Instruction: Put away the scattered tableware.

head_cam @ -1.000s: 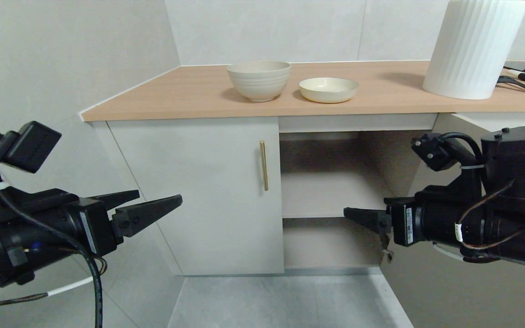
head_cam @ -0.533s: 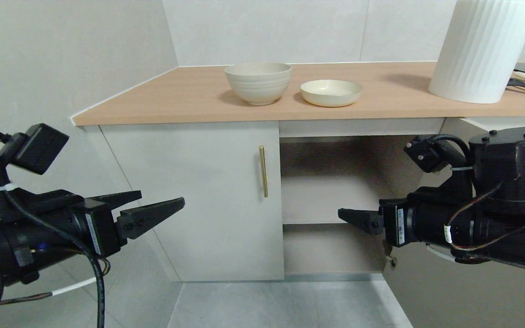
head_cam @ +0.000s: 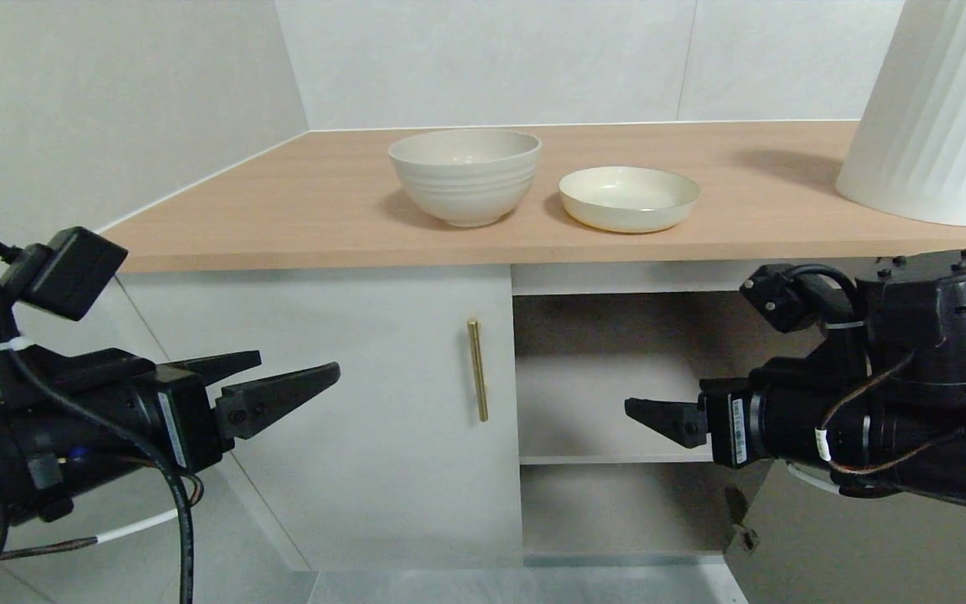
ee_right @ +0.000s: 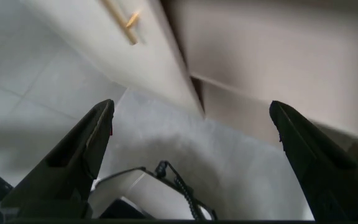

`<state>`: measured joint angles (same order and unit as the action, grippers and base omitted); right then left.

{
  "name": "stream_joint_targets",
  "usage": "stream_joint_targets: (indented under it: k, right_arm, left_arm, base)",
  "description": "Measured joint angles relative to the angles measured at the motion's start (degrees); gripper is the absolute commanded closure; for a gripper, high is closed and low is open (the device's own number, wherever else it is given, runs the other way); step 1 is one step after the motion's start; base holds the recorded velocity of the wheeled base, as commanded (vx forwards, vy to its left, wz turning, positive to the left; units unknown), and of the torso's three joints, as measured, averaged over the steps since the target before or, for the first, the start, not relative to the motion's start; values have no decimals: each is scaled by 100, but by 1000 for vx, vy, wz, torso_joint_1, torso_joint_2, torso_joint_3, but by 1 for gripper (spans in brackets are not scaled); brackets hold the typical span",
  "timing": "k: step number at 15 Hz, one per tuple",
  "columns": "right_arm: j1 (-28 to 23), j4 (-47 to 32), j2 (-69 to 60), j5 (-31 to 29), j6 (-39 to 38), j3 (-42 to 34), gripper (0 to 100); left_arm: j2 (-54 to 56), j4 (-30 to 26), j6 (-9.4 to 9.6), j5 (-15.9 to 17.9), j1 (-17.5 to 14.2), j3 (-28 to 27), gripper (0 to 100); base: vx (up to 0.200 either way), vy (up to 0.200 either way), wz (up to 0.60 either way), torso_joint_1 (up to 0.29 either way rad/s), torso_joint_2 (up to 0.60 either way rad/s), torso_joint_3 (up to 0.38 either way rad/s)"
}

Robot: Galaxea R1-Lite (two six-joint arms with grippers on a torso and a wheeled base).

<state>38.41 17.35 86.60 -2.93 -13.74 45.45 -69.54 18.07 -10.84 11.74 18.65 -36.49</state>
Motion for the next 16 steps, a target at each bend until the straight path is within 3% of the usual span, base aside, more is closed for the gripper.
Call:
stream_joint_targets:
  k: [7,11,16]
  right_arm:
    - [119,-5,16,-29,171,-69,0]
    - [122,-11,30,-33,171,-72,0]
    - [119,-2,66,-40,169,-72,0]
  left_arm:
    - [-4,0,-24,13,0,0,0]
    - [-9,-1,-32,24,0,13,0]
    - [-124,10,-27,22,-83,9,0]
  base:
    - [0,0,0,2,-8,-5]
    - [0,0,0,63,-243,-244]
    - [0,0,0,173,-506,-295]
